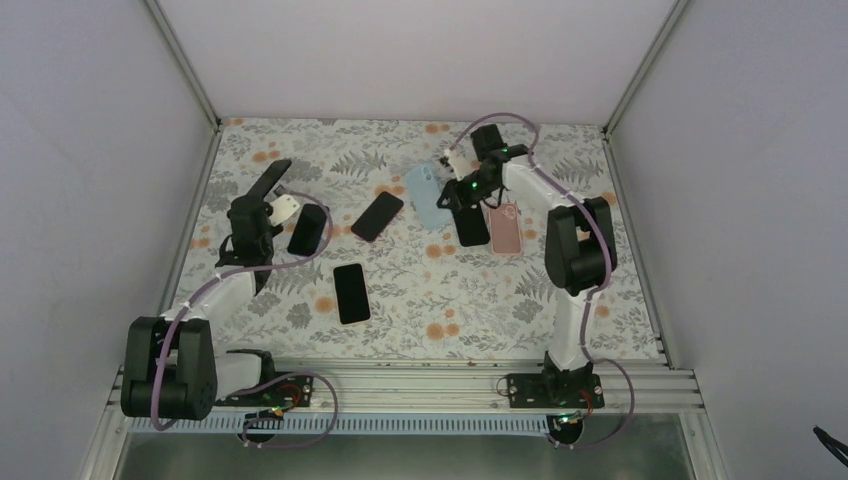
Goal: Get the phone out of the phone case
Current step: Place the phone case at the center of the board.
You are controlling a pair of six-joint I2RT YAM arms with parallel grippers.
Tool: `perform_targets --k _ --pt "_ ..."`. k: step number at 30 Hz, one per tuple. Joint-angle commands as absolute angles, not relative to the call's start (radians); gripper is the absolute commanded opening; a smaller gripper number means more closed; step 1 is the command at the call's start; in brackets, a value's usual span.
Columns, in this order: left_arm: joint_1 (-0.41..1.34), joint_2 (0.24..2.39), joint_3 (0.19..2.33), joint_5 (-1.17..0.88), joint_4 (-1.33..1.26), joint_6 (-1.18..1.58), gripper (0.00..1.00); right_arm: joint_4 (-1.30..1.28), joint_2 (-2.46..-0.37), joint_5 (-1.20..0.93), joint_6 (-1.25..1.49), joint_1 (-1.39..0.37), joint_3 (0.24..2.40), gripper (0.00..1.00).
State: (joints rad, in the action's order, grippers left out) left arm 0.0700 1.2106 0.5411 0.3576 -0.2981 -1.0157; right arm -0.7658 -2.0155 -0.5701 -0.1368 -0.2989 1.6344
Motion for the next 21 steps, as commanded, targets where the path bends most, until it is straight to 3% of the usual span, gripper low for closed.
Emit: perform_targets --k 1,9,10,13,14,17,19,21 --pt "0.014 1.193 0.468 0.342 -0.404 -1.081 0.02 -0.833 -2.042 -0.604 -0.202 -0.331 1.616 0.03" --pt "-0.006 1.263 0.367 0.332 -0.441 -1.126 0.03 -0.846 -2.101 -0.525 -0.206 -0.359 1.583 0.03" --pt "-0.006 1.261 0.358 0.329 -0.435 -1.133 0.09 -0.84 -2.102 -0.504 -0.199 -0.359 1.576 0.05" --pt "-0.009 1.211 0.353 0.255 -0.316 -1.129 0.44 -0.84 -2.09 -0.457 -0.189 -0.359 1.569 0.18" --pt "-0.008 1.191 0.359 0.228 -0.263 -1.123 0.52 -0.836 -2.081 -0.435 -0.186 -0.358 1.565 0.27" --pt "-0.01 1.156 0.379 0.183 -0.161 -1.123 0.61 -0.838 -2.063 -0.381 -0.189 -0.357 1.565 0.42" --pt "-0.011 1.132 0.4 0.151 -0.087 -1.127 0.69 -0.832 -2.041 -0.324 -0.195 -0.357 1.565 0.61" --pt "-0.012 1.095 0.443 0.086 0.019 -1.113 0.76 -0.825 -2.005 -0.264 -0.205 -0.361 1.567 0.74"
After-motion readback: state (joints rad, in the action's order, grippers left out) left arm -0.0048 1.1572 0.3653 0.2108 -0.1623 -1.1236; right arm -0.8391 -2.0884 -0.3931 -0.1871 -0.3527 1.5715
